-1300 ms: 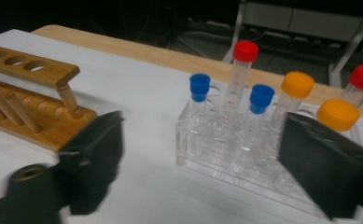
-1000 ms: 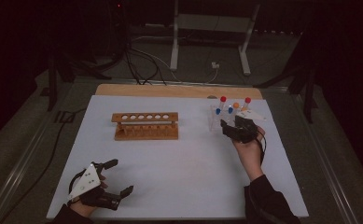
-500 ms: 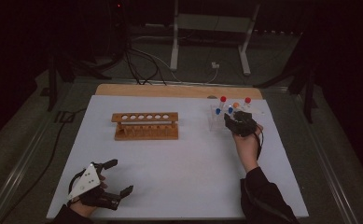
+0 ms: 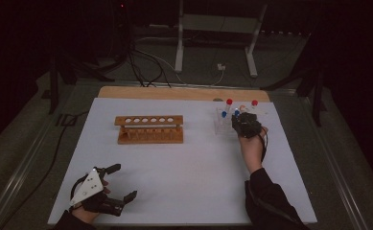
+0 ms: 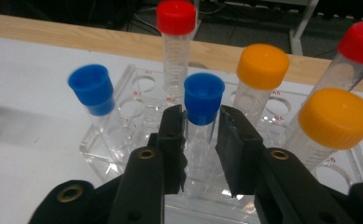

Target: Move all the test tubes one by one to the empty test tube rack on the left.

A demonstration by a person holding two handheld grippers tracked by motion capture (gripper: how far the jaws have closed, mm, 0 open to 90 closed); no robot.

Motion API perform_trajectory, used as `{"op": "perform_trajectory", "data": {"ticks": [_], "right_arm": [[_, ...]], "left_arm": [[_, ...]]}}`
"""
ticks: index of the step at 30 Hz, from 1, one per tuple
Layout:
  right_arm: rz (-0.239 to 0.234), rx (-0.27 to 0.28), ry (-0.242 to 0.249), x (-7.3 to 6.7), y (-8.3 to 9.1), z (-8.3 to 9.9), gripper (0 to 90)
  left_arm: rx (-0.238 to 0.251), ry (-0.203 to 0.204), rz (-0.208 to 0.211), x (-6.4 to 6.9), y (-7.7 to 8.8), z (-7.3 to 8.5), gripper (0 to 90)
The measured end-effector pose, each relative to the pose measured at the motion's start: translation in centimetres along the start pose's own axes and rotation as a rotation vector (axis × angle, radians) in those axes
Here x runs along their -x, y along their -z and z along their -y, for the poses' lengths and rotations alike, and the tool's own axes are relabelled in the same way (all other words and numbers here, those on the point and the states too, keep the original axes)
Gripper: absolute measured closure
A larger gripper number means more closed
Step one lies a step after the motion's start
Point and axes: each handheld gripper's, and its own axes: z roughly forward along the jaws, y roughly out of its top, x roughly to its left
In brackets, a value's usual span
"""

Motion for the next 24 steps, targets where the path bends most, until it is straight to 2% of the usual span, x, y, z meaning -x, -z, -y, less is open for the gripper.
{"op": "perform_trajectory", "data": {"ticks": [4, 12, 18, 24], "right_arm": [[-0.005, -0.005, 0.004, -0.1, -0.5, 0.2, 75.9], [0.003, -0.008, 0.014, -0.2, -0.5, 0.1, 77.2], [0.015, 0.023, 0.048, -0.6, 0.3, -0.4, 77.4], [0.015, 0.075, 0.055, -0.6, 1.7, -1.3, 77.5]], "left_arm": [[0.000, 0.001, -0.002, 0.0, 0.0, 0.0, 0.5], [-0.003, 0.002, -0.001, 0.0, -0.1, 0.1, 0.5], [-0.003, 0.002, -0.001, -0.1, -0.1, 0.1, 0.5], [-0.002, 0.001, 0.000, 0.0, 0.0, 0.0, 0.5]]}}
